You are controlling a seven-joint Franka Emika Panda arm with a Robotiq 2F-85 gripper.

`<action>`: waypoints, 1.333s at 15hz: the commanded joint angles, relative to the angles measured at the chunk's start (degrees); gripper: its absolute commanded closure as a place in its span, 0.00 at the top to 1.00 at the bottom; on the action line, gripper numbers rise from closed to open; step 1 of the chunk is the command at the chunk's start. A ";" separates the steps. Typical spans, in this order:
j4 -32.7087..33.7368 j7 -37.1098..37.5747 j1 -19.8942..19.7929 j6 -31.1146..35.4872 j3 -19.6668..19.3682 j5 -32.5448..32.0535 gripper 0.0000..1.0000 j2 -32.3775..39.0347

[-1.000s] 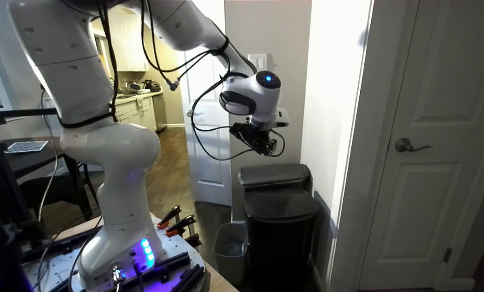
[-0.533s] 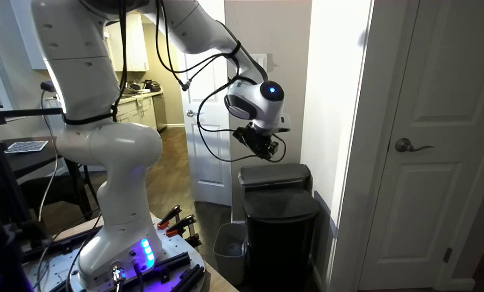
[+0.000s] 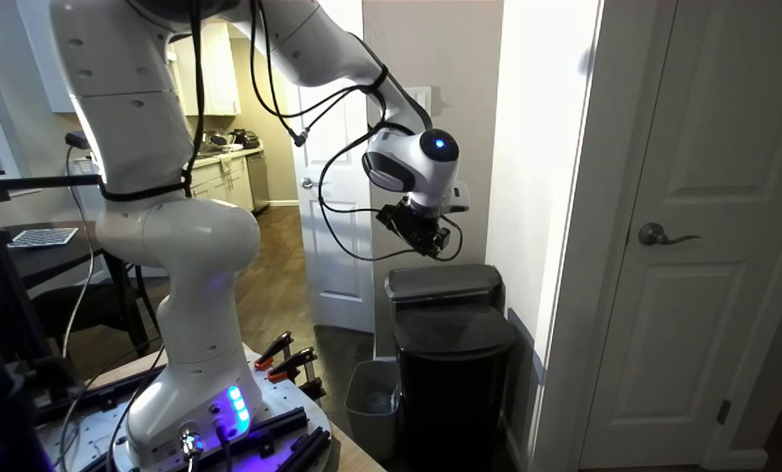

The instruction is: Open the lid of the black bin

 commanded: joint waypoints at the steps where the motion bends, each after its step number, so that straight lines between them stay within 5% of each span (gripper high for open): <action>1: 1.03 -2.54 -12.66 -2.45 11.56 2.61 1.00 5.01; 10: 13.34 -15.61 -32.17 -13.56 24.66 17.84 1.00 28.86; 20: 30.13 -26.70 -36.32 -15.41 29.72 34.28 1.00 49.66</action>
